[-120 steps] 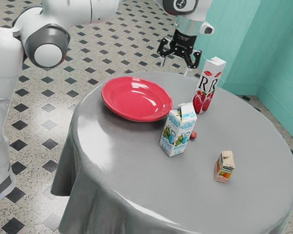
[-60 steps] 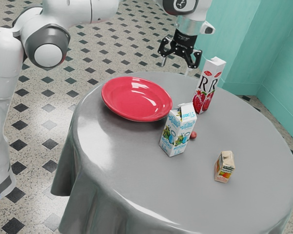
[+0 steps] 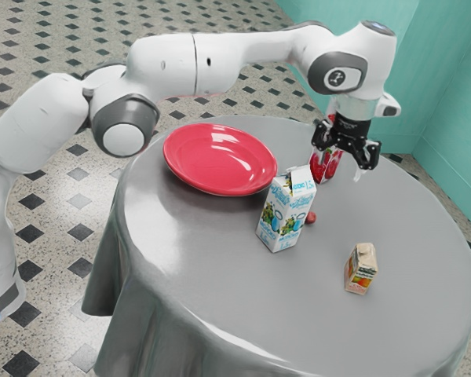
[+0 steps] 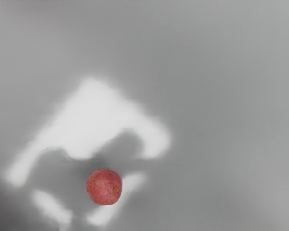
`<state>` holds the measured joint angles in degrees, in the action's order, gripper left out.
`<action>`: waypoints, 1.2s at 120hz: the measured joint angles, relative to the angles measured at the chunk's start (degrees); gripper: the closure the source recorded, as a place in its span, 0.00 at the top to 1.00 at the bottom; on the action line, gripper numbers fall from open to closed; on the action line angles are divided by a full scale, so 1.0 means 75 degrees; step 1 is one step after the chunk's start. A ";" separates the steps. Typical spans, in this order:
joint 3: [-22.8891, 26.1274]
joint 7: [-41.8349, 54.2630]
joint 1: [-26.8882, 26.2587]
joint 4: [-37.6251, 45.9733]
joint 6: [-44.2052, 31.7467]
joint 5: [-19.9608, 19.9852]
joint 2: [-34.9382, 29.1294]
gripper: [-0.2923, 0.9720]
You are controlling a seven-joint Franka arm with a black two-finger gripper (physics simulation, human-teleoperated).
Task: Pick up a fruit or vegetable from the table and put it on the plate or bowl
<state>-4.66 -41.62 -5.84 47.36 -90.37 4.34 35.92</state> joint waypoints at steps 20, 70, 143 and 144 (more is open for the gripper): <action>0.0005 0.0026 0.0044 -0.0041 -0.0175 0.0105 0.0374 0.77; -0.0131 -0.0612 0.0110 0.0102 0.0987 0.0076 0.0349 0.77; -0.0128 -0.1456 -0.0112 0.0833 0.0508 0.0079 0.0383 0.77; -0.0130 -0.1463 -0.0112 0.0842 0.0496 0.0079 0.0383 0.77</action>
<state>-5.63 -52.59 -6.68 53.67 -86.65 4.93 38.80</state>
